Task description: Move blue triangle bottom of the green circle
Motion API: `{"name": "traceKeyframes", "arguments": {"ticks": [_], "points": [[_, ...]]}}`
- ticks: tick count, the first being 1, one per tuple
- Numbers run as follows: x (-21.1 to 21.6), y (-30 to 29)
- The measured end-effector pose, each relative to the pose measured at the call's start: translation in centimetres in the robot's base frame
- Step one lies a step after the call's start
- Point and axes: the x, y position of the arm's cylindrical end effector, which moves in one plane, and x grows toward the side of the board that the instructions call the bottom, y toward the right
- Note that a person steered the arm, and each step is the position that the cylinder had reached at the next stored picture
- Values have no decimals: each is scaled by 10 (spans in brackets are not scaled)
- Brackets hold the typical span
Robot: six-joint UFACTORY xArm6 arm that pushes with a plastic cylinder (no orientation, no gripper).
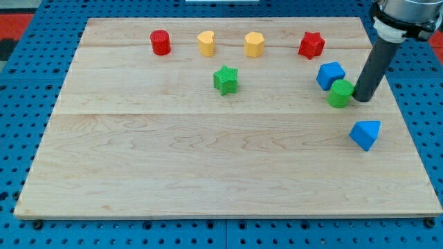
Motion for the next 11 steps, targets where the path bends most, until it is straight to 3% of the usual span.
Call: {"name": "traceKeyframes", "arguments": {"ticks": [1,2,3,4,6,7,9,11], "points": [[14,2],[29,74],[81,103],[127,42],[69,16],[101,27],[82,-49],[57,-48]]}}
